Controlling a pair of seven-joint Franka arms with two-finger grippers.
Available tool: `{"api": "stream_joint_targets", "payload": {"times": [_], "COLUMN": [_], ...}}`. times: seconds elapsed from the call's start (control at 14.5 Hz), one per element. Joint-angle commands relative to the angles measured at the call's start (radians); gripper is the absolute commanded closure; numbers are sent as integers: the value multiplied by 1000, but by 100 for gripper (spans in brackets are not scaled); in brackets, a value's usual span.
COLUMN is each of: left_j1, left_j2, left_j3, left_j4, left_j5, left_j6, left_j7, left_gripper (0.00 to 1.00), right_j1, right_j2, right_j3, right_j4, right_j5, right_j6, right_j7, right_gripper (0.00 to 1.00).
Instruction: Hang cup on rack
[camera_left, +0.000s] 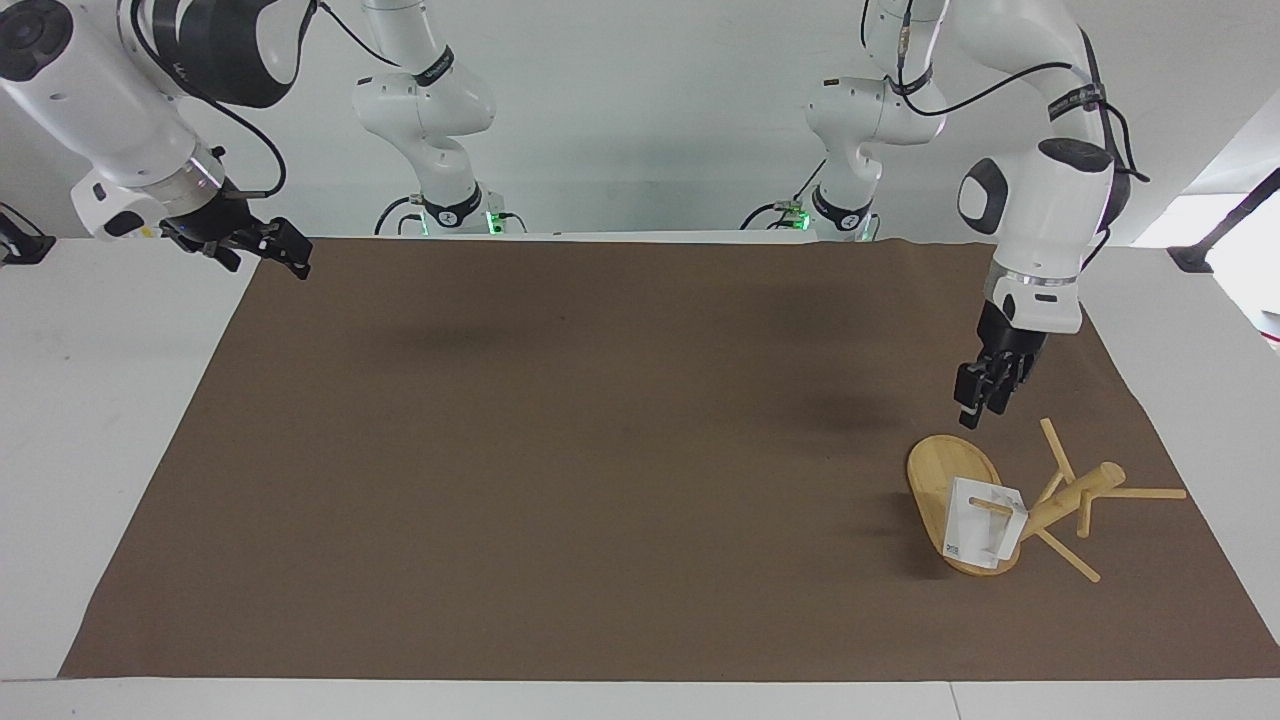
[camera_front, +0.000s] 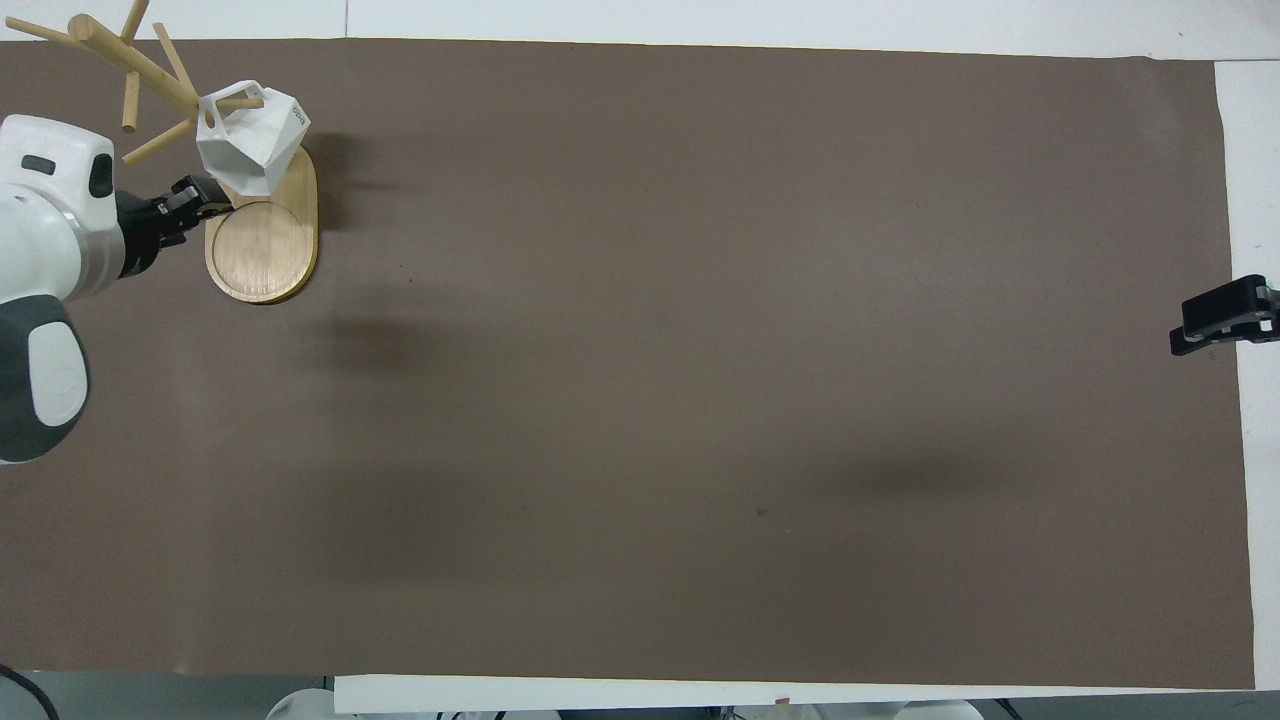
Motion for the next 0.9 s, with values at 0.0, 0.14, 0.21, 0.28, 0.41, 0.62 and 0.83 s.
{"api": "stream_joint_targets", "payload": {"times": [0.0,0.14,0.21,0.28,0.41,0.62,0.83], "left_j1": [10,14,21,38,50,72,69], "left_j2": [-64,-55,-49,-26,18,89,211], "left_j3": [0,1,3,3,3,3,1], "left_j4": [83,211,270,336,445,543,690], "left_j5": [17,31,31,31,26,23,5], "left_j6": [-317,-525,-613,-702,-814,-888,-962], "left_j7": [98,161,204,276,392,479,502], "left_gripper": [0,0,0,0,0,1,1], "right_j1": [0,0,0,0,0,0,0], "right_j2": [-14,-14,-14,-14,-14,-14,-14], "right_j3": [3,3,3,3,3,3,3], "right_j4": [-17,-17,-17,-18,-18,-17,-18], "right_j5": [-3,-3,-2,-2,-3,-3,-3], "right_j6": [8,8,8,8,8,8,8], "right_j7": [15,15,15,15,15,15,15], "right_gripper": [1,1,1,1,1,1,1]}}
